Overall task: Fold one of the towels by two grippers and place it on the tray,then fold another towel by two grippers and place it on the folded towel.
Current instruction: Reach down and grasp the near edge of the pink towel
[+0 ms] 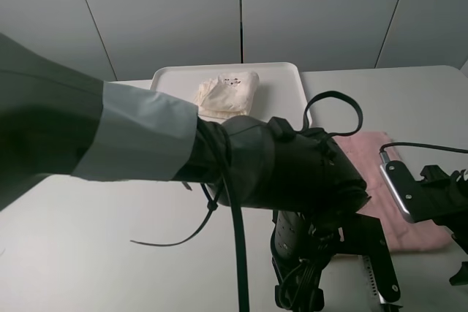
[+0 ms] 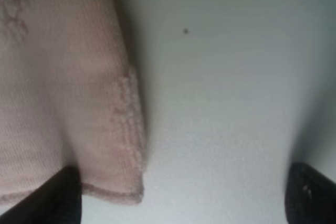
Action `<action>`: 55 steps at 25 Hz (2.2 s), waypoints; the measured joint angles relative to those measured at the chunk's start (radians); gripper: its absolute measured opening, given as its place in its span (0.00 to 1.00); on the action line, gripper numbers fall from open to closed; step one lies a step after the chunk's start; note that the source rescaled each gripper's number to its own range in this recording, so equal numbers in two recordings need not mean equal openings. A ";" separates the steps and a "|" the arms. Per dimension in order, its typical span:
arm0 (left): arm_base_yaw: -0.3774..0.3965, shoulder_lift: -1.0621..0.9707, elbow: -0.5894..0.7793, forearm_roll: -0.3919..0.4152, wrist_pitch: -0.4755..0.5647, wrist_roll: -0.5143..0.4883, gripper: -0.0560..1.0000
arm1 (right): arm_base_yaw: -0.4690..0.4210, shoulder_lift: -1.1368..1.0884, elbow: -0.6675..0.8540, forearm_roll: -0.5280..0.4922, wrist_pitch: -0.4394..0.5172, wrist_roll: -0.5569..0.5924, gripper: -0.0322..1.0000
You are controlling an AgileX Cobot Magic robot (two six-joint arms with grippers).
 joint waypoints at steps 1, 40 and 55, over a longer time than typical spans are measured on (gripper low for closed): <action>0.000 0.000 0.000 0.000 0.000 0.000 0.99 | 0.000 0.007 0.000 -0.001 -0.003 0.000 1.00; 0.000 0.000 0.000 0.037 -0.041 -0.054 0.99 | 0.000 0.060 -0.012 -0.021 -0.141 0.004 0.05; 0.000 0.000 0.000 -0.022 -0.055 0.015 0.98 | 0.000 0.060 -0.012 -0.021 -0.141 0.007 0.05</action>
